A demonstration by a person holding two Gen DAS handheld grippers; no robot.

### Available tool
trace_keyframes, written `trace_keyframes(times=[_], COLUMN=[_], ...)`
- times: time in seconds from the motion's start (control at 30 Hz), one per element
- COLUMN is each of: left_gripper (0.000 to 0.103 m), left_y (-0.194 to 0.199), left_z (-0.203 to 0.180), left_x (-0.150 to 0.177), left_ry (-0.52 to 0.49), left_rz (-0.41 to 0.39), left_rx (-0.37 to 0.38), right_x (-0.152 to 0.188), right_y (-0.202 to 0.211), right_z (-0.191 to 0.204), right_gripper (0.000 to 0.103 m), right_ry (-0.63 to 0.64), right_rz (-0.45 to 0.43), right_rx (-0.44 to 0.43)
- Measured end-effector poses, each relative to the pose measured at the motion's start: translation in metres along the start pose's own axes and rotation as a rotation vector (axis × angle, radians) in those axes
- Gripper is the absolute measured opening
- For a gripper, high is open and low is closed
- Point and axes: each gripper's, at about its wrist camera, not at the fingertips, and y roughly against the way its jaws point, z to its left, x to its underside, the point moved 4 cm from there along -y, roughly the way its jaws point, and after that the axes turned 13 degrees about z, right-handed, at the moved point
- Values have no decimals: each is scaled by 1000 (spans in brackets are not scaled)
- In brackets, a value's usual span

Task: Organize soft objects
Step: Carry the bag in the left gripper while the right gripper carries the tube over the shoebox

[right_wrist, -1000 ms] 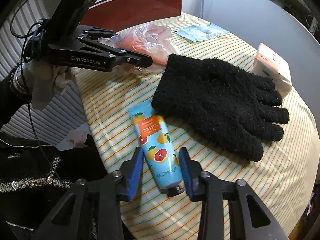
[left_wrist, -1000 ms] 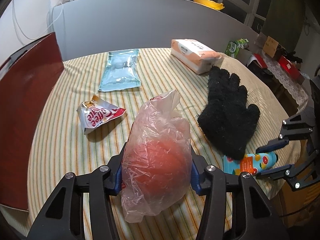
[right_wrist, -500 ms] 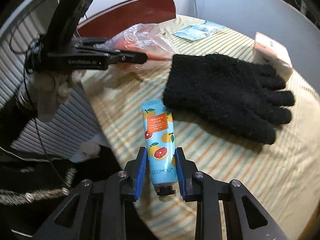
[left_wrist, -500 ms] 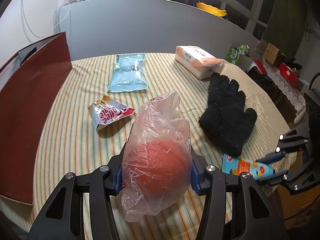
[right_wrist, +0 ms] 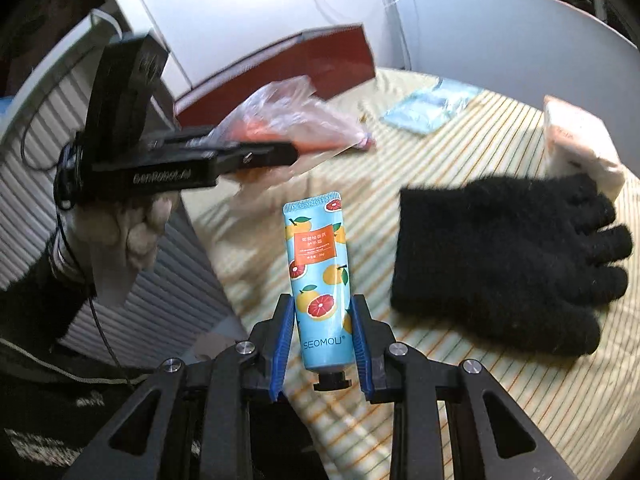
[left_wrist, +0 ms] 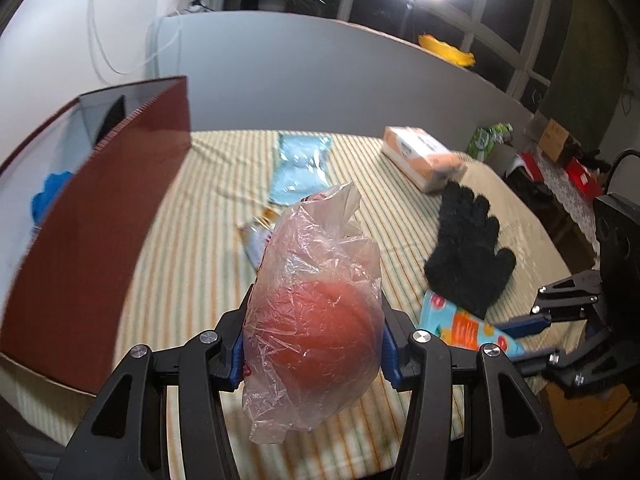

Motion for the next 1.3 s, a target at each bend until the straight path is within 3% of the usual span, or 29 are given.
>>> trace_keyframes(times=[0.33,0.67,1.0,1.3], left_gripper=[50,50,50,50], left_y=[47,99,110,91], left_z=[28,101,162,182], left_x=[-20,-37,-27,-24], left_ry=[37,141,232,250], left_rz=[-97,-182,-188,-138], left_rx=[-37,-163,-325,-376], right_x=[-52,-164,-271,-327], right_y=[39,55,17,-37], right_z=[0,34,65,63], right_gripper=[25,25,25,25], right_ry=[16,143,217,211], right_rz=[-88,-128,-97,-24], right_rx=[71,139,153,195])
